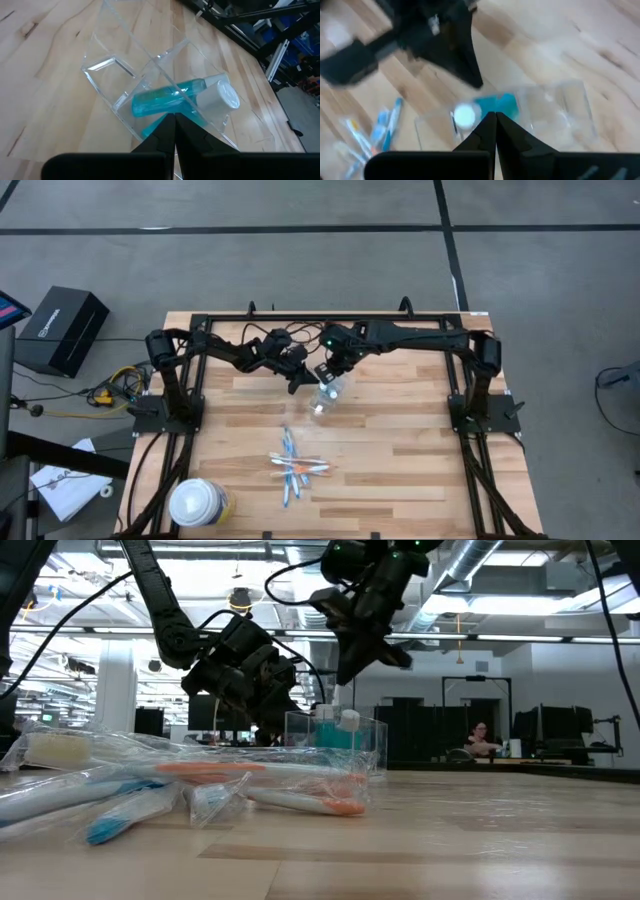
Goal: Pick & Place toothbrushing station
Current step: Adjust the mouthwashes in the transparent organizer
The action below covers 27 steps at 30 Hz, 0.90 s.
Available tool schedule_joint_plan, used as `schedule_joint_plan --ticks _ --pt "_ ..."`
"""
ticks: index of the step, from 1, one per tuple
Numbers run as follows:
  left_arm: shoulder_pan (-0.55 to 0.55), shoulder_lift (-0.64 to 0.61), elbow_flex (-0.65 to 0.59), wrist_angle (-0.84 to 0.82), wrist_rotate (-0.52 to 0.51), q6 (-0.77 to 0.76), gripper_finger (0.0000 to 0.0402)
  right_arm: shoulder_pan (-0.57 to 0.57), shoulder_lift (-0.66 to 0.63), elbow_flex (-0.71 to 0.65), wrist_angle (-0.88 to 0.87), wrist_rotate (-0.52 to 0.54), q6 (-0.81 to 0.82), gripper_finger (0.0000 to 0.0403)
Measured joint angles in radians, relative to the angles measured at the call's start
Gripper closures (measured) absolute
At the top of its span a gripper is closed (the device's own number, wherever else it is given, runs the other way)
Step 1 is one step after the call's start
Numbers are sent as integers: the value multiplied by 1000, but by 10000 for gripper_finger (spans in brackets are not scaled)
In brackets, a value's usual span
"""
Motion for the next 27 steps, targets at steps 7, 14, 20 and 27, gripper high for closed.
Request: schedule_joint_plan --ticks 7,14,20,27 --pt "0 0 0 0 -1 0 401 96 0 1 -42 4 33 403" --pt "0 0 0 2 1 5 401 136 0 1 -62 23 81 403" --pt "0 0 0 2 1 5 401 147 -2 -42 -29 23 110 403" --pt "0 0 0 2 1 4 401 159 -1 -100 24 16 117 403"
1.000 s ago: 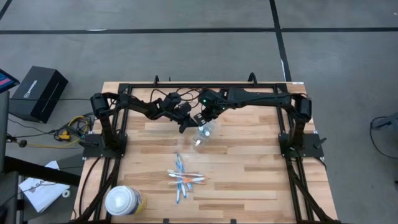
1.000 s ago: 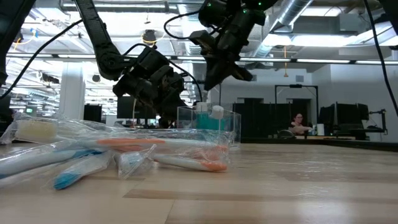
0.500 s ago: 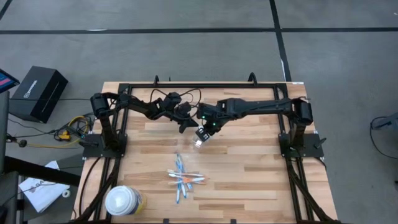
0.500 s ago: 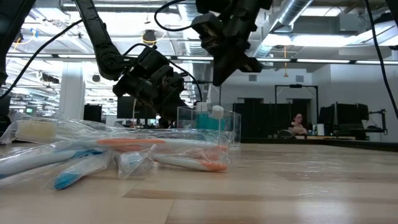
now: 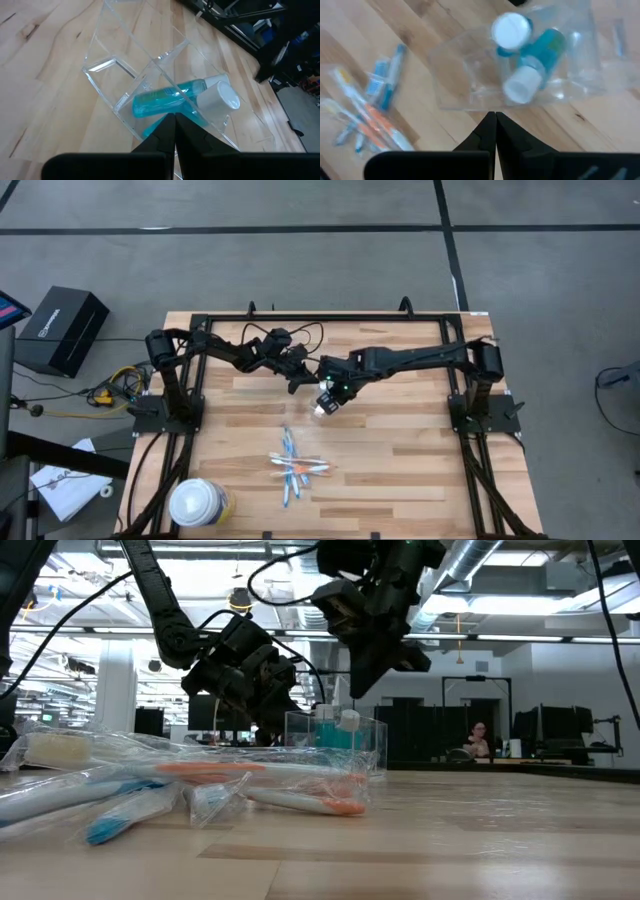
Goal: Pick & Place toothbrushing station
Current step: Adjust the mouthwashes in the transparent organizer
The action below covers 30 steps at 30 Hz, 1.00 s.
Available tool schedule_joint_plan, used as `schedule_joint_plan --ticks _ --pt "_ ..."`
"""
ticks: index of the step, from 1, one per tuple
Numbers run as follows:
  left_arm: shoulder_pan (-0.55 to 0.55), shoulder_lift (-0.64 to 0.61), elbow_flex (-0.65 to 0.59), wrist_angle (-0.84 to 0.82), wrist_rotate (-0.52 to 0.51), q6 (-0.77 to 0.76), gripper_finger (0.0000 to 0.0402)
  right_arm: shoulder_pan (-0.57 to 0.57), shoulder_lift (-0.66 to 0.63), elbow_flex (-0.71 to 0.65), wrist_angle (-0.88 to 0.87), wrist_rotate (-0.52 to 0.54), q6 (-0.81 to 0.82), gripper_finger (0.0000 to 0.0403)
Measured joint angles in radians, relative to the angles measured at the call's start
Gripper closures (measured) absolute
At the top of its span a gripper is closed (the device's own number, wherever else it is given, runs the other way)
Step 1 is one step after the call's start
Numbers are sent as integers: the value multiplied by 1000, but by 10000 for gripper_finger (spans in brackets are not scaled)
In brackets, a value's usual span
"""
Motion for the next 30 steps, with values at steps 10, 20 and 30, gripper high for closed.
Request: schedule_joint_plan --ticks 10,20,30 --pt "0 0 0 0 1 -3 401 -33 0 -6 38 -1 -14 403" --pt "0 0 0 0 1 -4 401 -32 -1 -26 77 -20 -23 403" --pt "0 0 0 0 1 -4 401 -41 0 -63 105 -26 -18 403"
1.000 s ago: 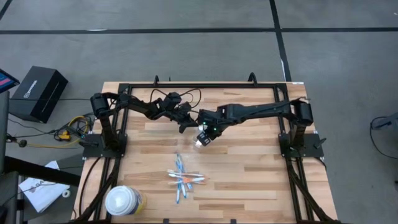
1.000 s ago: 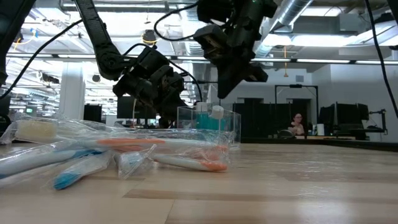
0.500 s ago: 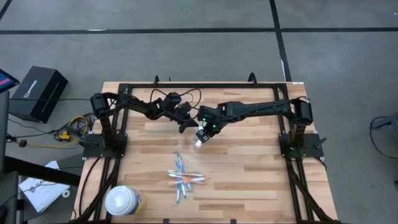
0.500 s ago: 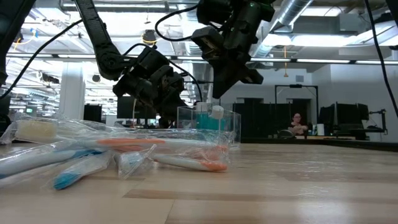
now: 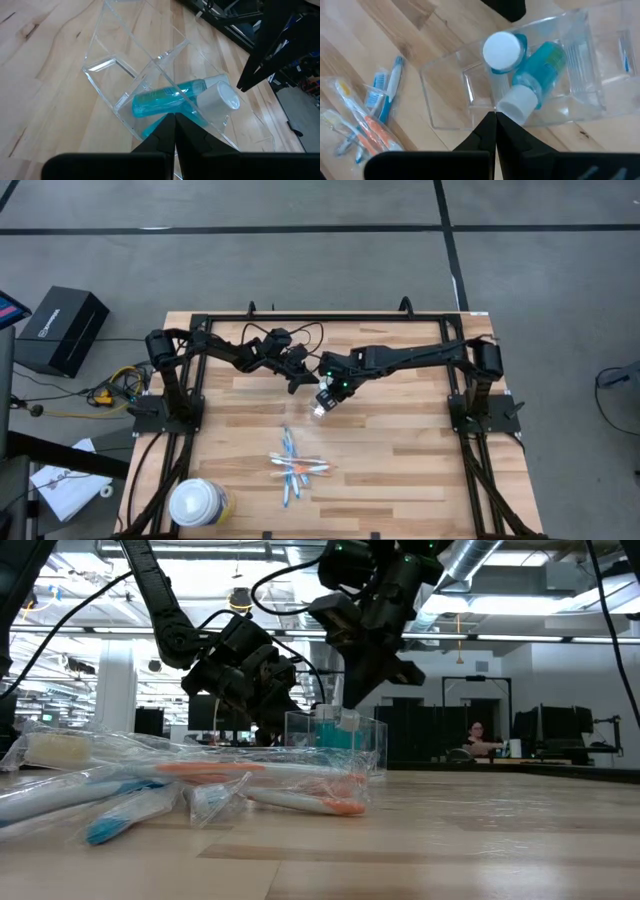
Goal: Pick & Place toothbrushing station
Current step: Adjust the mouthwashes in the transparent organizer
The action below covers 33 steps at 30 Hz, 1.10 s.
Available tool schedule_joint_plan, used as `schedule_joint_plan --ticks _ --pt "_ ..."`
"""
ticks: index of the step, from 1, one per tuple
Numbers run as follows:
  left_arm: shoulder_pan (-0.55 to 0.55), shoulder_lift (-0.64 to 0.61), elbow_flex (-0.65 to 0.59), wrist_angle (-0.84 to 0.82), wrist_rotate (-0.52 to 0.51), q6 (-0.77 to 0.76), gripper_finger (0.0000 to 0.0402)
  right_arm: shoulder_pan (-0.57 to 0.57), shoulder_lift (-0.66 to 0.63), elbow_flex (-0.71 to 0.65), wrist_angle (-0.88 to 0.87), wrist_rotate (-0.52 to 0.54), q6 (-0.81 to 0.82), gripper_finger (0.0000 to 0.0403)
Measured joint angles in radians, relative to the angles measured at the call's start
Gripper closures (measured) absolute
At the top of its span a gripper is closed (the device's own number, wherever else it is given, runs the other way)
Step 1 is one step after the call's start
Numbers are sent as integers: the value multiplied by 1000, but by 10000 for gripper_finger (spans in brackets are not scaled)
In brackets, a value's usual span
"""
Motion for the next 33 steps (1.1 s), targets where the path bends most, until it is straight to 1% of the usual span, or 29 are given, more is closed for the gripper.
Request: schedule_joint_plan --ticks 7,17,33 --pt "0 0 0 0 0 0 401 -26 0 0 -1 -3 -30 403" --pt "0 0 0 0 0 0 401 -34 0 0 -2 -4 -40 403" --pt "1 0 0 0 9 0 401 -139 -3 3 33 -24 -105 403"
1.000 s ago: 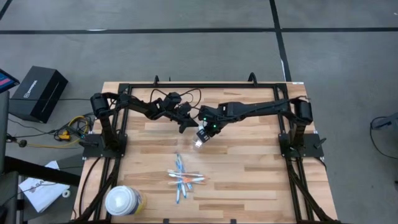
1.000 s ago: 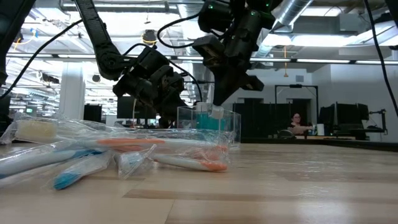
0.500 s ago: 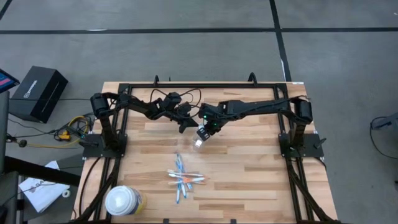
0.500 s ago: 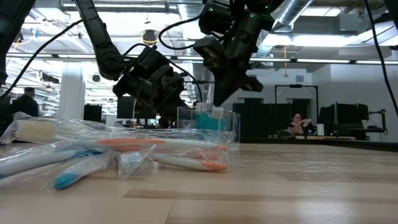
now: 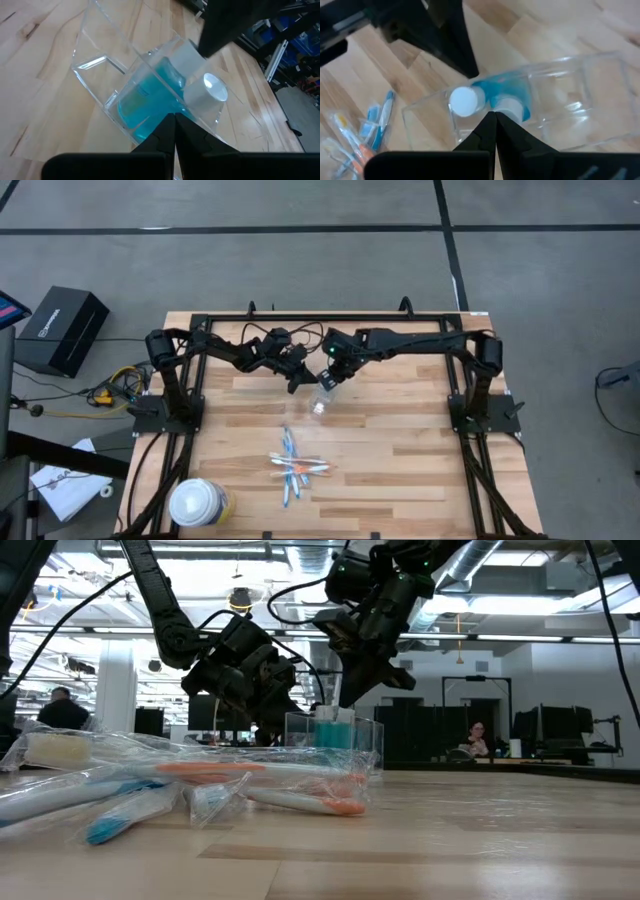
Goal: Pick & Place toothbrushing station
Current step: Adjust the mouthwashes in the transparent organizer, then put the bottom orange toothbrush into the right section of the transparent organizer
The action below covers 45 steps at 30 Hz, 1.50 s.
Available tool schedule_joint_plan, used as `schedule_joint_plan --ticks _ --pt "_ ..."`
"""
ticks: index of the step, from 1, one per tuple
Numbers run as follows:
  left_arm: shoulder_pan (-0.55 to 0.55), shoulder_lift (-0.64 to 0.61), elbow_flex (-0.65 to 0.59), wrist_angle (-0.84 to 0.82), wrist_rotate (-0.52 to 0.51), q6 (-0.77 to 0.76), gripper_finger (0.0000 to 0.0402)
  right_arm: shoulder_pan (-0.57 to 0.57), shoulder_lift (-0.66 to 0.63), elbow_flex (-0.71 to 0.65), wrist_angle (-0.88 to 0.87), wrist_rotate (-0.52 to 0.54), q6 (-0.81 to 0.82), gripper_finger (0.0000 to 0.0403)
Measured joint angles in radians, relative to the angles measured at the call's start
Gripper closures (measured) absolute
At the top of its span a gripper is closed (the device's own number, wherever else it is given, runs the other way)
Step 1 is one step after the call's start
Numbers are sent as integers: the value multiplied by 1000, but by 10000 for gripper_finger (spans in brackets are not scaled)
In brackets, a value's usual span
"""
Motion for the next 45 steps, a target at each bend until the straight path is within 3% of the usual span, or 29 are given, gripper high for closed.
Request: schedule_joint_plan --ticks 20,36,45 --pt "-2 0 0 2 6 0 401 -53 4 -2 51 -35 -44 403" --pt "-1 0 0 4 0 2 401 -46 5 85 12 -45 -73 403" --pt "43 -82 0 19 49 3 401 -9 -101 155 29 171 -98 403"
